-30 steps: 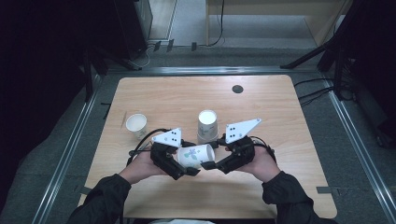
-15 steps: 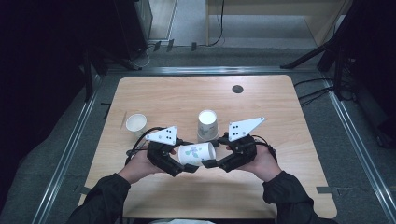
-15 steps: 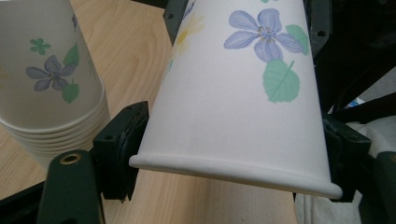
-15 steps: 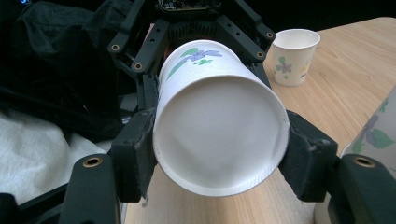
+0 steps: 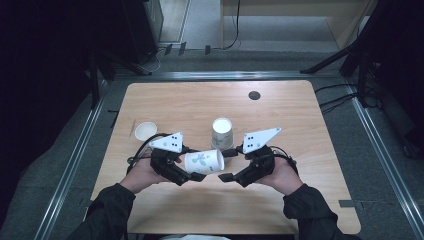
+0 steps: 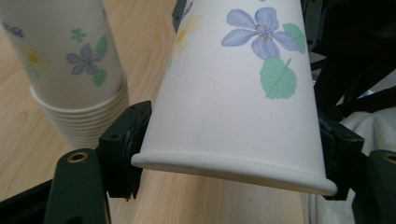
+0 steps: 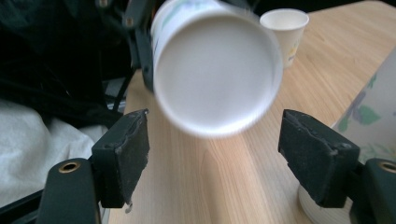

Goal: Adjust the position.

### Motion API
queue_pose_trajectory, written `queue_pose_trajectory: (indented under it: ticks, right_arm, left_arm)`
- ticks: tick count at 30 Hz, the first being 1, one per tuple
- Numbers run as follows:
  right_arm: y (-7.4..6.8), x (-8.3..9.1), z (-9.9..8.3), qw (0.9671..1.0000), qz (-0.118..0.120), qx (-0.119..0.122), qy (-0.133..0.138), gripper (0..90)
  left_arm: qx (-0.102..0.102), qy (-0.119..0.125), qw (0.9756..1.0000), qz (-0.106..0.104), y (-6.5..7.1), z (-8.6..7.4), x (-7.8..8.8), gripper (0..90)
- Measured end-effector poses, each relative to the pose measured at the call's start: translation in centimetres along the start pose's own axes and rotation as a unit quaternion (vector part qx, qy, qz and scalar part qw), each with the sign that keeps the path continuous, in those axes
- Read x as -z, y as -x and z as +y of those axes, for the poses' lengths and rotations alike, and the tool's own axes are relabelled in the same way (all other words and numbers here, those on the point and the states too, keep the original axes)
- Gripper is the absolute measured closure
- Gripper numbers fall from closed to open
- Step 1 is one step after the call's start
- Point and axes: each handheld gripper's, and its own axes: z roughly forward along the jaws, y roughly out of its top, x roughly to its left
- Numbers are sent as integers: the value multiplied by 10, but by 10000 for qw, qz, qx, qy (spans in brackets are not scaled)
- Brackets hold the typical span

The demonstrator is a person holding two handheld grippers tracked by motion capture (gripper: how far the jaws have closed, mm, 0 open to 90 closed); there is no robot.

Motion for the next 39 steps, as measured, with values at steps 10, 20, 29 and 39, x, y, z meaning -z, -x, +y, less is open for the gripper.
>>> queue_pose_trajectory:
  ticks: [10, 20, 29, 39]
  right_arm:
    - [-2, -6, -7, 9990, -211, 66, -399, 250]
    - [-4, -11, -15, 9974, -345, 118, -616, 251]
    - [-5, -24, -18, 9953, -343, 206, -884, 251]
    - [-6, -40, -18, 9941, -135, 296, -1035, 279]
  left_arm:
    - [-57, -703, 9973, 207, -9, 0, -3, 256]
    - [-168, -1346, 9907, 78, -9, 1, -22, 252]
    - [-186, -1787, 9837, 9, -6, 0, -38, 252]
    - [-297, -2026, 9788, -57, 0, 2, -53, 242]
